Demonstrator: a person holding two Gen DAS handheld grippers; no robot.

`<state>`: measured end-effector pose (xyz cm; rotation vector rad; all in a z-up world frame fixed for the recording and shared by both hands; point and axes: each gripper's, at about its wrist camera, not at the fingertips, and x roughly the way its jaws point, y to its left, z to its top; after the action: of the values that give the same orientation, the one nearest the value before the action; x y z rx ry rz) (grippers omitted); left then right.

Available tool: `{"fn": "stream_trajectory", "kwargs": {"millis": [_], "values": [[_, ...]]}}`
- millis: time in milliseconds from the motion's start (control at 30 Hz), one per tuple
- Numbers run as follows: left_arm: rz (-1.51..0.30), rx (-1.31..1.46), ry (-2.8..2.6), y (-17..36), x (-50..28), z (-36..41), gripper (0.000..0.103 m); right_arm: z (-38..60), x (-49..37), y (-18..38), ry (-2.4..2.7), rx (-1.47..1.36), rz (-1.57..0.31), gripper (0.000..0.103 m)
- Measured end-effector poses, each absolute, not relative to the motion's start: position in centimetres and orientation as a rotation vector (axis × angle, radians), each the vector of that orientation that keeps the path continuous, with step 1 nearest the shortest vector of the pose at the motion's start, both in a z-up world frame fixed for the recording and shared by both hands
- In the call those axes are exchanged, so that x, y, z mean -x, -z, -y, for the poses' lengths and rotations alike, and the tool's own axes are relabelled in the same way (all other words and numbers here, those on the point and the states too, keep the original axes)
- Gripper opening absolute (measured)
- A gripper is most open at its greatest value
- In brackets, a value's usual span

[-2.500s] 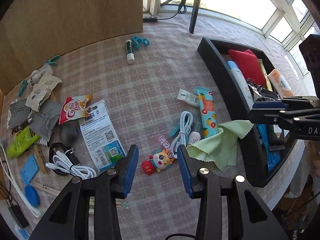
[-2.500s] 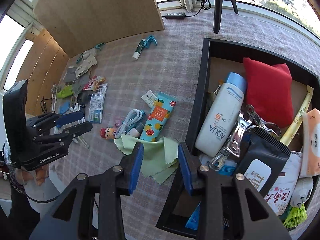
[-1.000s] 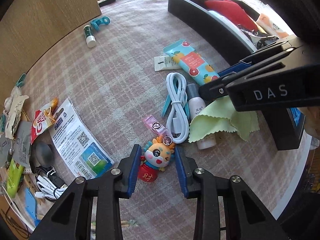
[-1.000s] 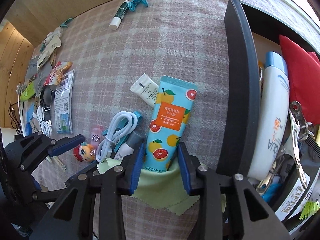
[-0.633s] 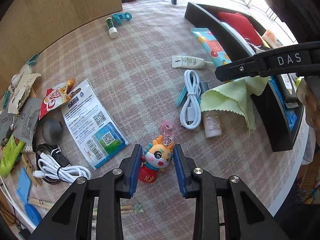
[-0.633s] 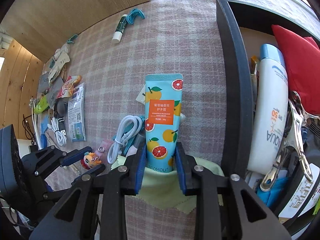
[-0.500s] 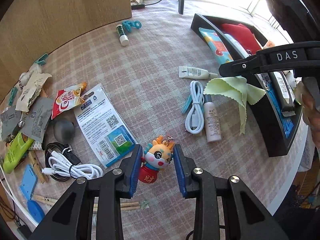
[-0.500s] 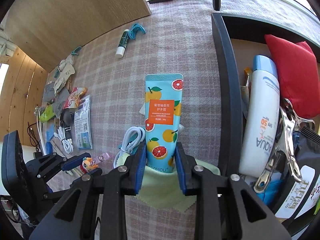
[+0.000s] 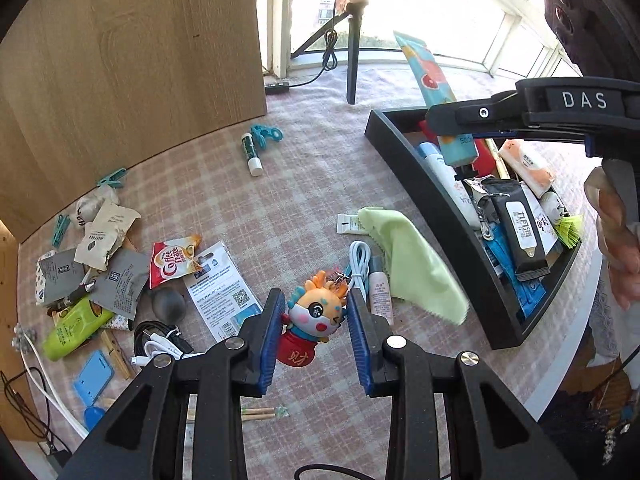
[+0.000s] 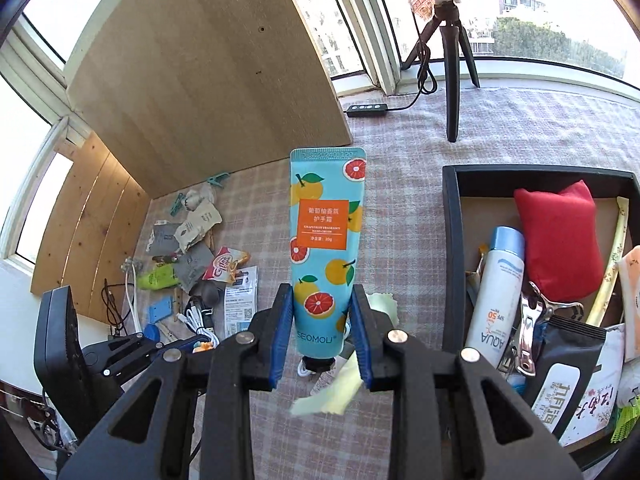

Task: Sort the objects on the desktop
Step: 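Carry the hand cream tube into the tray and release it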

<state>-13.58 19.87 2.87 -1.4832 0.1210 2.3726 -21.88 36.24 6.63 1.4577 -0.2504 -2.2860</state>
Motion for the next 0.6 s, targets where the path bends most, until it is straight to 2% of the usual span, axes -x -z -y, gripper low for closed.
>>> {"fn": "stream_trajectory", "kwargs": {"millis": [300,600], "values": [[-0.148,1.381,-2.342,-6.1,14.0,-25.5,0.030,-39.7,20.2,-9.0,2.319,-1.439,0.221,0.027],[-0.206,1.308,-2.214,-6.9,13.7,-36.1,0.030,-50.5,17.3,-8.1,2.414,-1.548,0.278,0.028]]}}
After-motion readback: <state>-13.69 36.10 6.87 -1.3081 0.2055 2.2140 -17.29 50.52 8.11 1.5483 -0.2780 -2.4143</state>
